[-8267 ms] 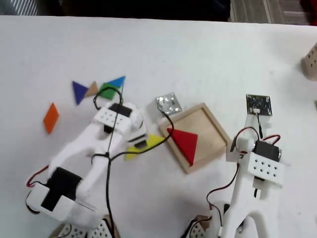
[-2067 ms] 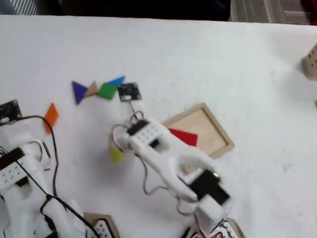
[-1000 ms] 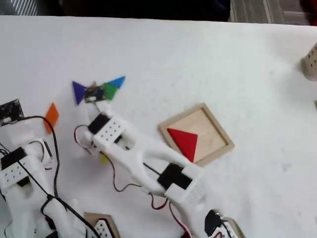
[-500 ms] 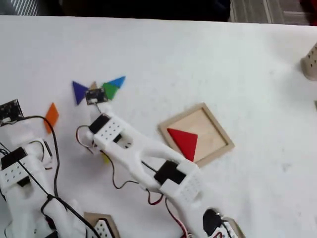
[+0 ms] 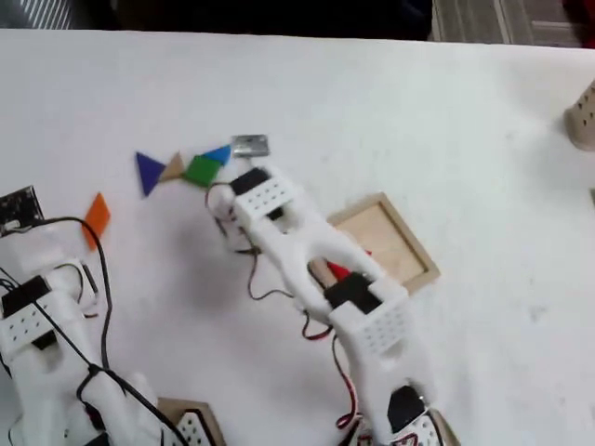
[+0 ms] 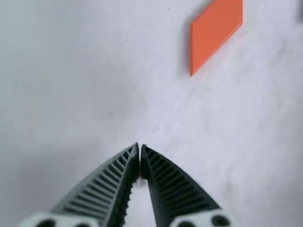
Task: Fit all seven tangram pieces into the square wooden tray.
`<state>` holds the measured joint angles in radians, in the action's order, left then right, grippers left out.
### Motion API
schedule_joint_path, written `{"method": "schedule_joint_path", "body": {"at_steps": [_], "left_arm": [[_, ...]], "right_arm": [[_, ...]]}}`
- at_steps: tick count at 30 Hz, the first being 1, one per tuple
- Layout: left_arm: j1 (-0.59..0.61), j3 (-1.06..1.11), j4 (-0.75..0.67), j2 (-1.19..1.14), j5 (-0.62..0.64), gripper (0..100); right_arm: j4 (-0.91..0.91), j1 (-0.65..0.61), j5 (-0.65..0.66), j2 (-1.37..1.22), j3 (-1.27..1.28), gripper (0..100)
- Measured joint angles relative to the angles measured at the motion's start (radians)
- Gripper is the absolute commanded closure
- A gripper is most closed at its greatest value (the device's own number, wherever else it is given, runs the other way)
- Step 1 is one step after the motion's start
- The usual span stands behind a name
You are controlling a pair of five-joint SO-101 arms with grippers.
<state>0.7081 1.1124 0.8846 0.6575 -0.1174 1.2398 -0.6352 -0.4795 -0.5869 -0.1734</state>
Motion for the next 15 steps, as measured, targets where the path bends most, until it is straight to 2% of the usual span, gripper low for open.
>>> {"method": "schedule_joint_path", "body": {"at_steps": [8, 15], "left_arm": [[0.000, 0.000, 0.000, 0.000, 0.000, 98], [0.000, 0.000, 0.000, 0.000, 0.000, 98]], "right_arm": [[0.086, 0.040, 0.000, 0.129, 0.003, 95.0], [0.081, 0.041, 0.000, 0.267, 0.003, 91.8]]}}
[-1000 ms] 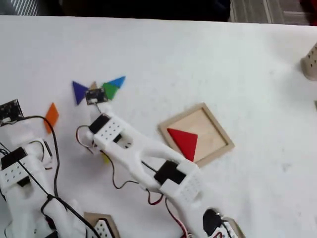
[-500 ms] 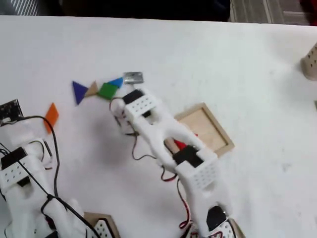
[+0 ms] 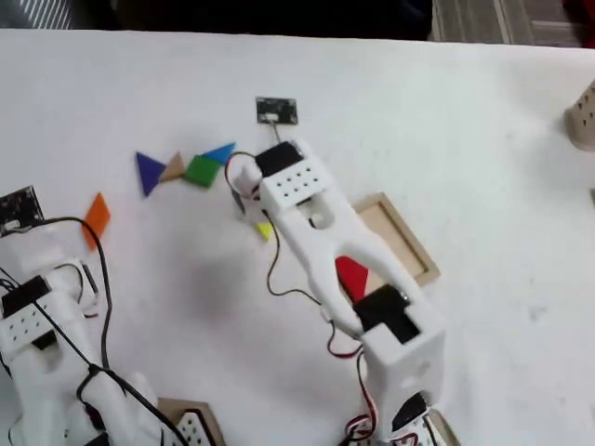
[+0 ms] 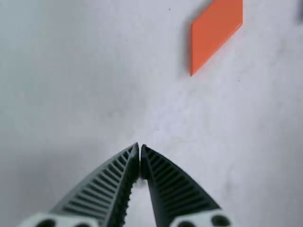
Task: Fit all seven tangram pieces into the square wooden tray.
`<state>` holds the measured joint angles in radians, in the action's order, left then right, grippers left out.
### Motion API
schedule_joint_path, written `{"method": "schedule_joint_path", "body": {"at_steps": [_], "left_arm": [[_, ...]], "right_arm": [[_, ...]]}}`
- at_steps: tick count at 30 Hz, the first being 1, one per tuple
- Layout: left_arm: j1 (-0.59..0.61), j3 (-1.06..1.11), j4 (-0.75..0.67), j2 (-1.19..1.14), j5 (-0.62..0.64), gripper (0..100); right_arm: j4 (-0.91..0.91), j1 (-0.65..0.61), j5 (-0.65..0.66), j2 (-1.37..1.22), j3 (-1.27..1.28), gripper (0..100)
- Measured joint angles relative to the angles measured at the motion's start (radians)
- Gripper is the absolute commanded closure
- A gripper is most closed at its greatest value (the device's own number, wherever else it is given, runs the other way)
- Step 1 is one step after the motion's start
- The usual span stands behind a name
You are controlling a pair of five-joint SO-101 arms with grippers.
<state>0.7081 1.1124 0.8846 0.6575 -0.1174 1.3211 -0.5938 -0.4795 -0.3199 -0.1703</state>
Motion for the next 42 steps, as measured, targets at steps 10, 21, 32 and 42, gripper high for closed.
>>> {"method": "schedule_joint_path", "body": {"at_steps": [10, 21, 32, 42], "left_arm": [[0.000, 0.000, 0.000, 0.000, 0.000, 98], [0.000, 0.009, 0.000, 0.000, 0.000, 98], [0.000, 0.009, 0.000, 0.000, 0.000, 98], [0.000, 0.009, 0.000, 0.000, 0.000, 98]], "right_arm": [[-0.404, -0.002, -0.002, -0.181, 0.000, 91.8], [-0.377, 0.040, 0.097, -0.273, -0.026, 98.6], [-0.130, 0.031, 0.288, -0.258, -0.023, 98.1], [-0.212, -0.069, 0.350, 0.025, 0.370, 98.0]]}}
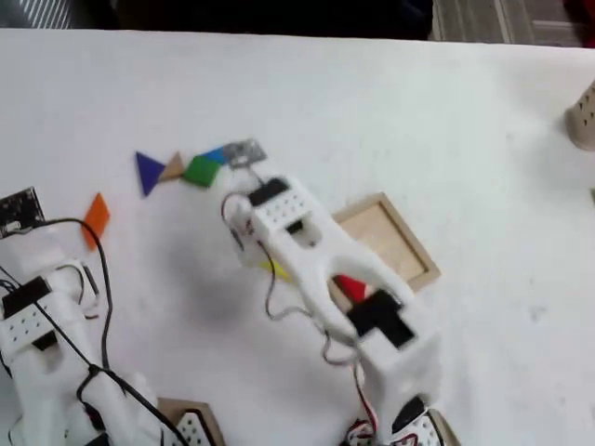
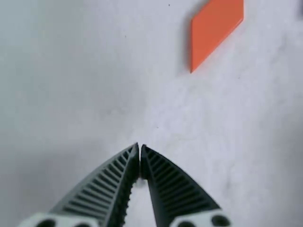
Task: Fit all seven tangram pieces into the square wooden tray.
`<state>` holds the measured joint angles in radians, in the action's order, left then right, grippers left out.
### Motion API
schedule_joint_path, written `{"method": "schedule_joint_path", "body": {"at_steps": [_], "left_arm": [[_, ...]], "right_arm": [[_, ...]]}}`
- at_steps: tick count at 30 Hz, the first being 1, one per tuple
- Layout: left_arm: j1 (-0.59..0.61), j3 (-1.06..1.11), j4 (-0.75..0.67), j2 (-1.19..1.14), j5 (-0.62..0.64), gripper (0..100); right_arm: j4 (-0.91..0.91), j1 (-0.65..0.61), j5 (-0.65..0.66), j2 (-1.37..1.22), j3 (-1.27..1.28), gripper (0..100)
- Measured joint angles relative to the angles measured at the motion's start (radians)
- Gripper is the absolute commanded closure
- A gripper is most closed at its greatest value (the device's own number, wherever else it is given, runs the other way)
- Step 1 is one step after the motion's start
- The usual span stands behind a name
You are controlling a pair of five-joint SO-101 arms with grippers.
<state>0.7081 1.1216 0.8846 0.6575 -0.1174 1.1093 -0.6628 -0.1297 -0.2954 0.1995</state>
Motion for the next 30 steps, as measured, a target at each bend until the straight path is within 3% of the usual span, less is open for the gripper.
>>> {"method": "schedule_joint_path", "body": {"at_steps": [5, 8, 12, 18, 30], "left_arm": [[0.000, 0.000, 0.000, 0.000, 0.000, 98], [0.000, 0.000, 0.000, 0.000, 0.000, 98], [0.000, 0.000, 0.000, 0.000, 0.000, 98], [0.000, 0.000, 0.000, 0.000, 0.000, 98], [0.000, 0.000, 0.000, 0.000, 0.000, 98]], "right_arm": [[-0.187, 0.006, 0.000, 0.242, 0.261, 97.4], [-0.239, 0.020, 0.000, 0.267, 0.305, 90.0], [-0.252, 0.014, 0.006, 0.265, 0.308, 82.2], [-0.252, -0.041, 0.009, 0.265, 0.313, 82.2], [-0.193, -0.021, 0.081, 0.163, 0.238, 81.7]]}}
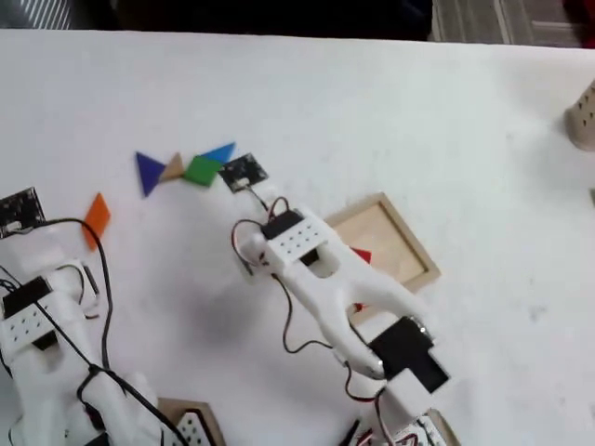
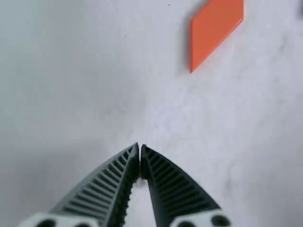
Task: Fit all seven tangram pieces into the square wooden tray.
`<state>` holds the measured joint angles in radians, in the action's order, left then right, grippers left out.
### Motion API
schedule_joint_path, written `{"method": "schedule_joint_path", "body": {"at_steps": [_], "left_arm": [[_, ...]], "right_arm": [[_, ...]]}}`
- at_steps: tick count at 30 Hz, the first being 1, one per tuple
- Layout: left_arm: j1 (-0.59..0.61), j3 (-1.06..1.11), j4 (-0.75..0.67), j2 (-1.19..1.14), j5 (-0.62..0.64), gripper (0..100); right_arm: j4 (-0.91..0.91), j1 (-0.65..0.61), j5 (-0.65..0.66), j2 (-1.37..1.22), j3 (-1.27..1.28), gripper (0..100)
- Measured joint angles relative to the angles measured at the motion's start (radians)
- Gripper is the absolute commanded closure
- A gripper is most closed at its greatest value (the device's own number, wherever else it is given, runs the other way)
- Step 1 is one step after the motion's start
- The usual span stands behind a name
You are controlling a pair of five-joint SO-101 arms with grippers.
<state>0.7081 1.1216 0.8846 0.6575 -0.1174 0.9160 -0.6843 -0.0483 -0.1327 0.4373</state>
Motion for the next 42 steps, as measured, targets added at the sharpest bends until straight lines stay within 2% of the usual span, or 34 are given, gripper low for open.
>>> {"method": "schedule_joint_path", "body": {"at_steps": [7, 25, 31, 42], "left_arm": [[0.000, 0.000, 0.000, 0.000, -0.006, 98], [-0.014, 0.000, 0.000, 0.000, -0.023, 98], [-0.014, 0.000, 0.000, 0.000, -0.023, 98], [-0.014, 0.000, 0.000, 0.000, -0.023, 98]], "right_arm": [[0.100, -0.012, 0.009, -0.087, -0.103, 69.9], [0.127, -0.044, 0.009, -0.124, -0.149, 70.0], [0.175, -0.043, -0.055, -0.124, -0.242, 70.0], [0.199, -0.083, -0.055, -0.124, -0.262, 70.1]]}}
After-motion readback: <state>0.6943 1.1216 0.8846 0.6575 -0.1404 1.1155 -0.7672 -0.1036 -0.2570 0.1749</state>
